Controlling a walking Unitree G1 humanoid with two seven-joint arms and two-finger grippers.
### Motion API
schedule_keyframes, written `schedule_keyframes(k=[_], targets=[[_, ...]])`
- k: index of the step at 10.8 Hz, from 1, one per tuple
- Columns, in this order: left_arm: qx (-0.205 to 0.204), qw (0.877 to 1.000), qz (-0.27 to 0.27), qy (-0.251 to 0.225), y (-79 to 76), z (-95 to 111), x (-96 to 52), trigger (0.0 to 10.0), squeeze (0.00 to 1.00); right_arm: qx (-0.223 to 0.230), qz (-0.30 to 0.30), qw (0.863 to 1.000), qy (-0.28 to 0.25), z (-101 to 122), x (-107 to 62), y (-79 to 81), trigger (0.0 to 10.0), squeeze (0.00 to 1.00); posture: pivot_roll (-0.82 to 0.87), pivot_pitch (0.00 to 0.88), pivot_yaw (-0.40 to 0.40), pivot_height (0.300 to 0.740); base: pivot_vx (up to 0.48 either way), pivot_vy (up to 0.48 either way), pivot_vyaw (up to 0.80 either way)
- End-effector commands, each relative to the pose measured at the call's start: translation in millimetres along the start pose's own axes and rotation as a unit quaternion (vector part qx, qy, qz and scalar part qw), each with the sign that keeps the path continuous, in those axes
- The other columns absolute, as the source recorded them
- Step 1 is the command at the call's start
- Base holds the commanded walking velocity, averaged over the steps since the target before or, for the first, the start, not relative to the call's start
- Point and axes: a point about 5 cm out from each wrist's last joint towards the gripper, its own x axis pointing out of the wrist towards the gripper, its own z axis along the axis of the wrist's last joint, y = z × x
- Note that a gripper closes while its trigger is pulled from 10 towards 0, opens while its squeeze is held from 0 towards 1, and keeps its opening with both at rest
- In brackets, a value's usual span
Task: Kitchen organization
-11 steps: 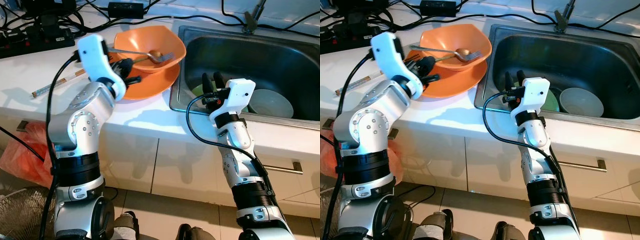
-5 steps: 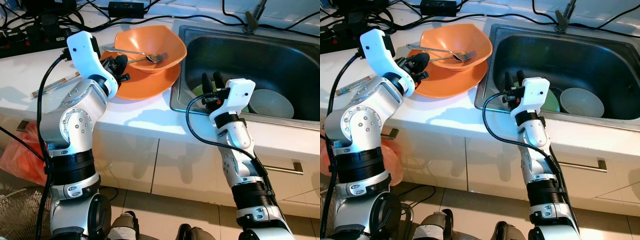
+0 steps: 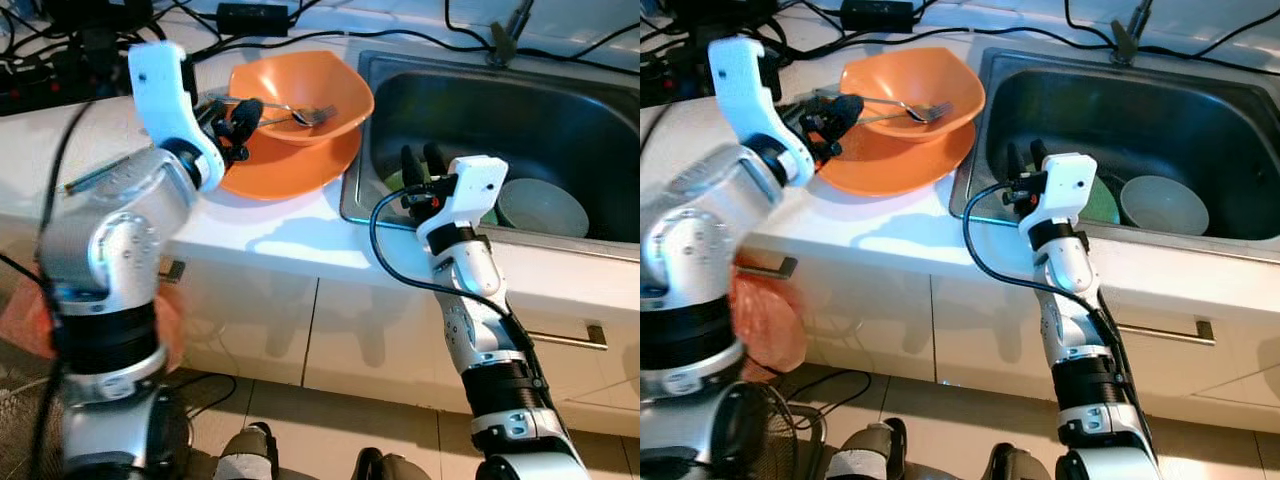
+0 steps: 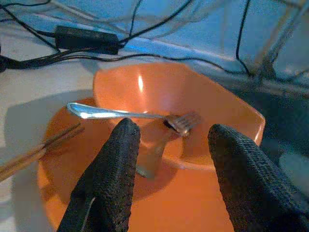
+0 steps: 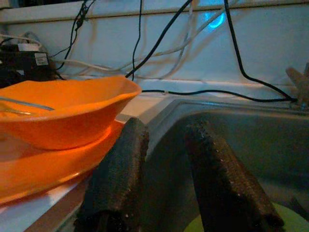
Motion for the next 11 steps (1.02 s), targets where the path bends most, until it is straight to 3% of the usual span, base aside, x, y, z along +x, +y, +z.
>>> schedule_keyframes(k=[1,3,6,7,8,11], targets=[[0.016,1.000,-0.021,0.011,-3.0,-2.0,-4.0,10.0,0.00,0.005,-0.001,1.000,0.002,-1.0,0.3,-1.8,10.0,0.00,0.25,0.137,-0.035,0.740,0.000,0.000,0.00],[0.045,0.999,-0.020,0.007,5.3,6.8,-13.1,10.0,0.00,0.005,0.001,1.000,0.001,-0.7,1.0,-1.8,10.0,0.00,0.25,0.135,-0.037,0.740,0.000,0.000,0.00],[0.074,0.996,-0.022,-0.039,13.4,28.4,-22.8,10.0,0.00,0.006,0.003,1.000,0.001,-0.7,1.9,-1.1,10.0,0.00,0.25,0.132,-0.040,0.740,0.000,0.000,0.00],[0.062,0.993,0.013,-0.102,23.0,45.7,-25.3,10.0,0.00,0.006,0.004,1.000,0.001,-0.9,2.1,-1.1,10.0,0.00,0.25,0.132,-0.042,0.740,0.000,0.000,0.00],[0.025,0.983,0.092,-0.156,48.1,54.6,-26.6,10.0,0.00,0.006,0.004,1.000,0.002,-1.2,2.3,-0.8,10.0,0.00,0.25,0.131,-0.043,0.740,0.000,0.000,0.00],[-0.026,0.983,0.102,-0.152,57.9,31.9,-17.4,10.0,0.00,0.005,0.005,1.000,0.000,-0.7,3.0,-0.6,10.0,0.00,0.25,0.133,-0.046,0.740,0.000,0.000,0.00]])
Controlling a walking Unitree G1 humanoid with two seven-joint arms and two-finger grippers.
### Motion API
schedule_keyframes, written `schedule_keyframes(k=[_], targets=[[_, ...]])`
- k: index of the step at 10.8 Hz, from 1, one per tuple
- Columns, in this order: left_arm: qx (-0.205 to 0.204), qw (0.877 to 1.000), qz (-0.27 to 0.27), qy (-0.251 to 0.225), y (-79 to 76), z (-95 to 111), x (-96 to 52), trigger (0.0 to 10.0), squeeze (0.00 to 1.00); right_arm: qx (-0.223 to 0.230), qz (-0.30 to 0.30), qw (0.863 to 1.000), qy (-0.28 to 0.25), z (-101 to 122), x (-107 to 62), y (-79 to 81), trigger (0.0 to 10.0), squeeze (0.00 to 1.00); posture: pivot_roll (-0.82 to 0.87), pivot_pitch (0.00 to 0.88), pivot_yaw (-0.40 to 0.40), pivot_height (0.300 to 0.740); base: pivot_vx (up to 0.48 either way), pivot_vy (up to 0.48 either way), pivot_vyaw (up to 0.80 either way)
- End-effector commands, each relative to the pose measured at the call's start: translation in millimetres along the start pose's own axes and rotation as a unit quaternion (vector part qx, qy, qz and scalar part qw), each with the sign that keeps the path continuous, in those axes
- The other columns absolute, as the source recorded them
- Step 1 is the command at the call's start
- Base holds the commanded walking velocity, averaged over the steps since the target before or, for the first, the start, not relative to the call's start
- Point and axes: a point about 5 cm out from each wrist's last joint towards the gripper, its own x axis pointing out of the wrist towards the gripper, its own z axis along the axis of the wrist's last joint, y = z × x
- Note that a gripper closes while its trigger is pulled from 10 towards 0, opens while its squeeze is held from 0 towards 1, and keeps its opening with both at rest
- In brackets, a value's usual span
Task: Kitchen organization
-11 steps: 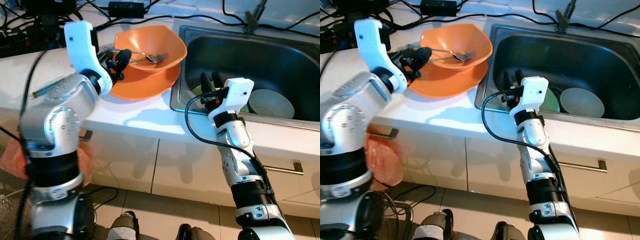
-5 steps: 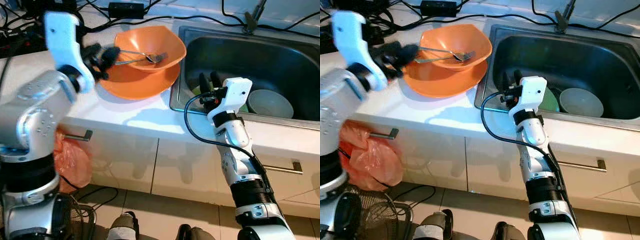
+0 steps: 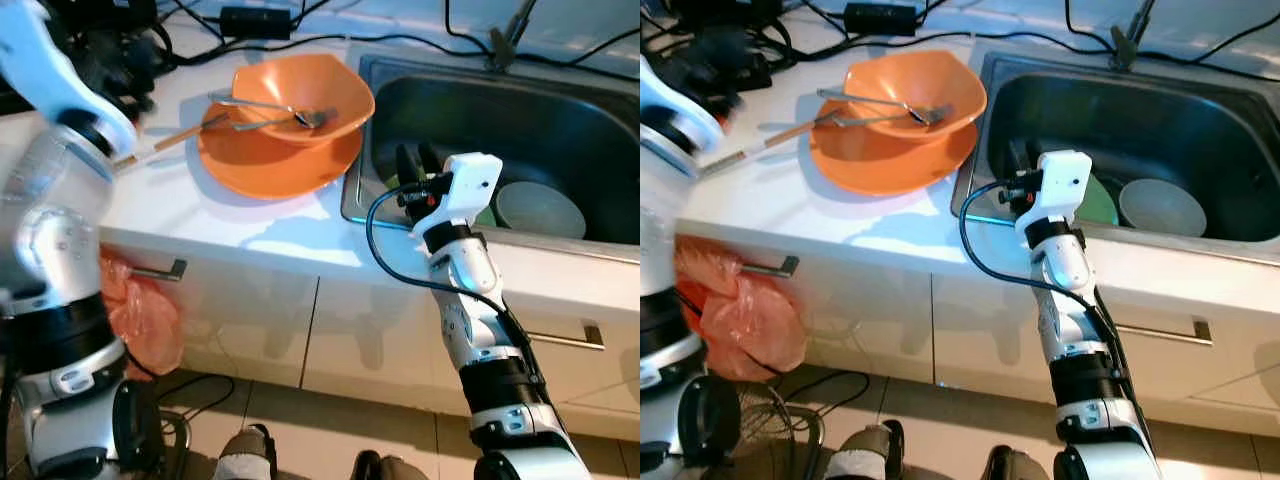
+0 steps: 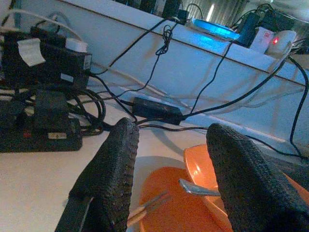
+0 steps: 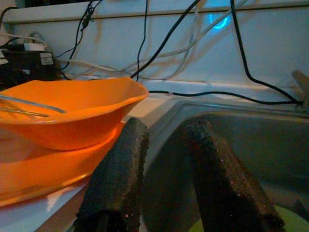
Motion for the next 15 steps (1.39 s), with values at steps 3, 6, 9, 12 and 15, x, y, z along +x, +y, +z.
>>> schedule_keyframes(k=[3,6,9,12,15], targets=[[-0.091,0.994,-0.046,0.034,-0.2,-30.3,9.3,10.0,0.00,0.002,-0.003,1.000,-0.005,1.2,0.6,-2.0,10.0,0.00,0.24,0.132,-0.034,0.740,0.000,0.000,0.00],[-0.147,0.987,-0.049,0.043,4.5,-44.0,24.9,10.0,0.00,0.003,-0.008,1.000,-0.008,1.9,0.7,-2.5,10.0,0.00,0.23,0.130,-0.025,0.740,0.000,0.000,0.00],[-0.177,0.982,-0.054,0.046,3.0,-54.1,39.8,10.0,0.00,0.004,-0.011,1.000,-0.011,2.6,0.8,-2.9,10.0,0.00,0.22,0.126,-0.021,0.740,0.000,0.000,0.00],[-0.180,0.980,-0.060,0.055,-2.7,-61.4,48.7,10.0,0.00,0.002,-0.011,1.000,-0.012,3.0,0.7,-2.7,10.0,0.00,0.22,0.126,-0.018,0.740,0.000,0.000,0.00],[-0.179,0.981,-0.051,0.057,-4.3,-66.9,54.9,10.0,0.00,0.001,-0.013,1.000,-0.013,3.4,-0.1,-3.8,10.0,0.00,0.21,0.125,-0.016,0.740,0.000,0.000,0.00]])
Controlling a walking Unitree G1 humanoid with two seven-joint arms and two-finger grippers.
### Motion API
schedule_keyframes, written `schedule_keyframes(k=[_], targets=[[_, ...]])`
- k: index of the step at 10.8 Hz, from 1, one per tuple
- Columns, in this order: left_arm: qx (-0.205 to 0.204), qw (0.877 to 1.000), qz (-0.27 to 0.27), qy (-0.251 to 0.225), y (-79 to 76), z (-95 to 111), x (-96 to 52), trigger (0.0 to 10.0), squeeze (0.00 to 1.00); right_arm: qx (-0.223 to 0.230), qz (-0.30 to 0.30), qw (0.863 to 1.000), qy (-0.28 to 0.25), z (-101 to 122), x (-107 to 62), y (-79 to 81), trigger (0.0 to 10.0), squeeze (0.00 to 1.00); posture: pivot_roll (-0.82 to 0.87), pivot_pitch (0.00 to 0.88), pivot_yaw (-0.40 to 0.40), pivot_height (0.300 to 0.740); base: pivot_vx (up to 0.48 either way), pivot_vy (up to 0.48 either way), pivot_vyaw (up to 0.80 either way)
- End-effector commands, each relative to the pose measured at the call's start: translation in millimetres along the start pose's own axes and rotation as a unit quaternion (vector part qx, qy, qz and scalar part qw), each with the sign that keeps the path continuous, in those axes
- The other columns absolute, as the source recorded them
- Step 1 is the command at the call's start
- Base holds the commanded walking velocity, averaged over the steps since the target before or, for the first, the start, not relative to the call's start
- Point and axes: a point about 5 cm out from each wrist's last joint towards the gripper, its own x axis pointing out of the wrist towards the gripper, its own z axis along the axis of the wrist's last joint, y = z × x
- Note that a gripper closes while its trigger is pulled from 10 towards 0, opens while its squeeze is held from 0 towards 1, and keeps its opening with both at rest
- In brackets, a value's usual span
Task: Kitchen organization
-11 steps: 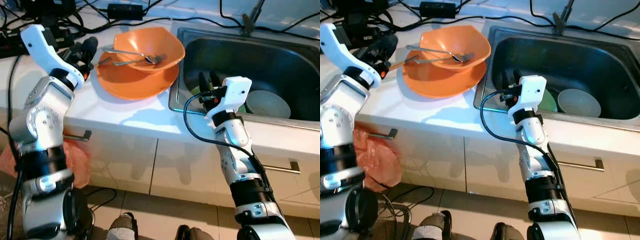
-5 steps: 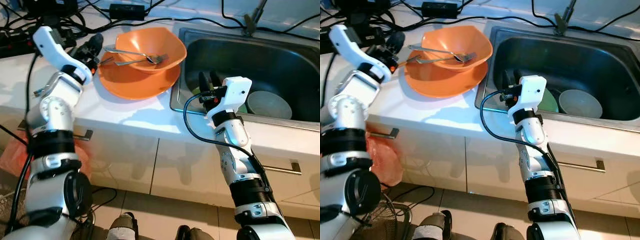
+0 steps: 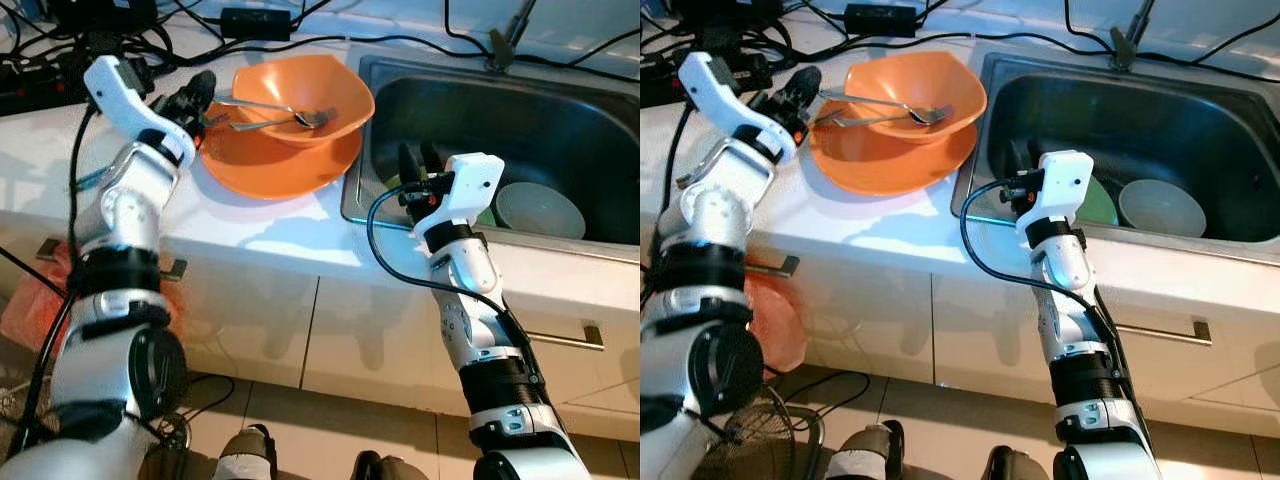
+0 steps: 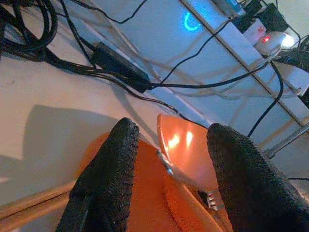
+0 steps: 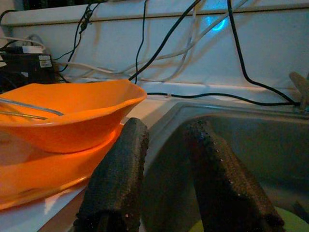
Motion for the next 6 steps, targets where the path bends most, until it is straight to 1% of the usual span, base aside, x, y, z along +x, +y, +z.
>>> schedule_keyframes(k=[1,3,4,5,6], targets=[[0.010,1.000,-0.009,0.005,-4.9,-0.9,4.2,10.0,0.00,0.001,-0.007,1.000,-0.009,2.9,-0.5,-3.5,10.0,0.00,0.21,0.124,-0.015,0.740,0.000,0.000,0.00],[0.012,1.000,-0.010,0.006,-6.0,-3.6,8.3,10.0,0.00,0.001,-0.008,1.000,-0.009,2.6,-1.4,-3.5,10.0,0.00,0.20,0.124,-0.012,0.740,0.000,0.000,0.00],[0.012,1.000,-0.010,0.007,-6.6,-5.1,9.4,5.8,0.00,0.000,-0.009,1.000,-0.009,2.4,-2.1,-3.8,10.0,0.00,0.20,0.122,-0.012,0.740,0.000,0.000,0.00],[0.013,1.000,-0.008,0.007,-6.6,-7.1,11.1,0.0,0.00,-0.001,-0.010,1.000,-0.009,2.6,-2.4,-4.3,10.0,0.00,0.19,0.121,-0.011,0.740,0.000,0.000,0.00],[0.013,1.000,-0.005,0.008,-6.1,-8.3,11.8,0.0,0.00,-0.001,-0.011,1.000,-0.009,2.7,-2.6,-4.6,10.0,0.00,0.19,0.122,-0.012,0.740,0.000,0.000,0.00]])
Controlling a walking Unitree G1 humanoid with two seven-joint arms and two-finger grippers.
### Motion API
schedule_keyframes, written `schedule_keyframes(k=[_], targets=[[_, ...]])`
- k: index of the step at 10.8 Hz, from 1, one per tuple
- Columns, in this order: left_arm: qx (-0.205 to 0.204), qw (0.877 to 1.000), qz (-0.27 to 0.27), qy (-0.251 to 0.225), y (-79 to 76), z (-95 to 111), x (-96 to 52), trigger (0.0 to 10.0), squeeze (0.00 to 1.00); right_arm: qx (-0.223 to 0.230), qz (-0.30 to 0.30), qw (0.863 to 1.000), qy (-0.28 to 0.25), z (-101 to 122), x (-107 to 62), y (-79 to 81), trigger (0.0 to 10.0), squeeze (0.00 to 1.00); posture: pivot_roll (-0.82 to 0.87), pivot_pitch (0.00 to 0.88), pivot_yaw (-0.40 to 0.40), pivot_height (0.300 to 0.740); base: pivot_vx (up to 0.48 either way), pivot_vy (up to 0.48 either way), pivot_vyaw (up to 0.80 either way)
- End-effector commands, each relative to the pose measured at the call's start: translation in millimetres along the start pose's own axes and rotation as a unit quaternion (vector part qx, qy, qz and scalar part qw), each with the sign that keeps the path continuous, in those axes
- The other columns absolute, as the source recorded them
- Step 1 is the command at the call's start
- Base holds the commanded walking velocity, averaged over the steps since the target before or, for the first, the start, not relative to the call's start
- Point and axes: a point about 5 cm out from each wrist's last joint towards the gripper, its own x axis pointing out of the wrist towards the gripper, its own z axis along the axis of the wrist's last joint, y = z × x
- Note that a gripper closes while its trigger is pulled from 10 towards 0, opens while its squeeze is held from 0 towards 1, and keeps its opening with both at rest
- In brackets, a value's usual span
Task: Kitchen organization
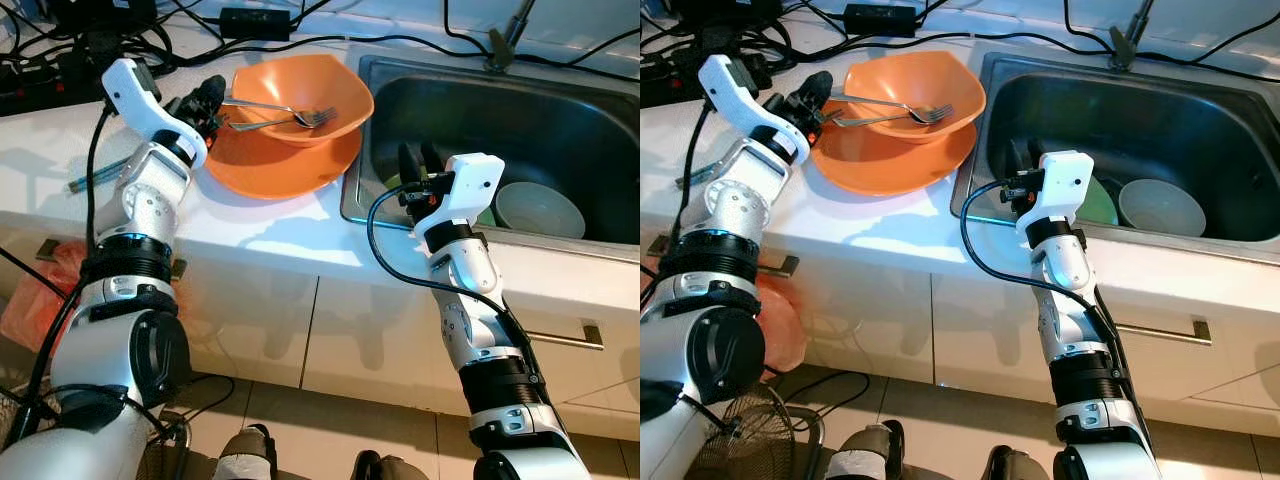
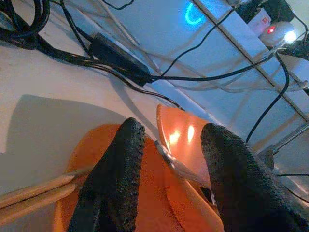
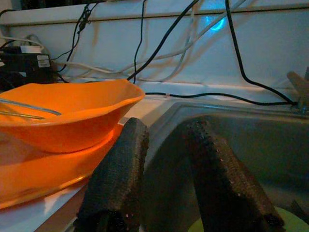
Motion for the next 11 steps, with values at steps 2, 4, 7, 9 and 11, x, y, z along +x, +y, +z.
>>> schedule_keyframes(k=[2,4,7,9,11], targets=[[0.010,1.000,-0.005,0.001,-6.3,1.5,5.7,0.0,0.00,0.000,-0.008,1.000,-0.007,1.8,-3.5,-3.9,10.0,0.00,0.19,0.126,-0.015,0.740,0.000,0.000,0.00],[0.004,1.000,0.000,-0.002,-5.8,0.5,7.6,0.0,0.00,-0.001,-0.009,1.000,-0.006,1.7,-4.5,-4.2,10.0,0.00,0.18,0.130,-0.016,0.740,0.000,0.000,0.00],[0.001,1.000,0.002,0.001,-6.9,-3.5,9.5,10.0,0.00,-0.003,-0.011,1.000,-0.005,1.8,-6.0,-5.3,10.0,0.00,0.18,0.134,-0.016,0.740,0.000,0.000,0.00],[-0.003,1.000,0.001,0.004,-7.5,-4.5,10.6,10.0,0.00,-0.003,-0.011,1.000,-0.004,1.5,-6.9,-5.2,10.0,0.00,0.18,0.137,-0.015,0.740,0.000,0.000,0.00],[-0.003,1.000,0.000,0.001,-9.0,-4.3,11.6,0.0,0.00,-0.004,-0.013,1.000,-0.003,1.8,-6.7,-6.0,10.0,0.00,0.17,0.137,-0.015,0.740,0.000,0.000,0.00]])
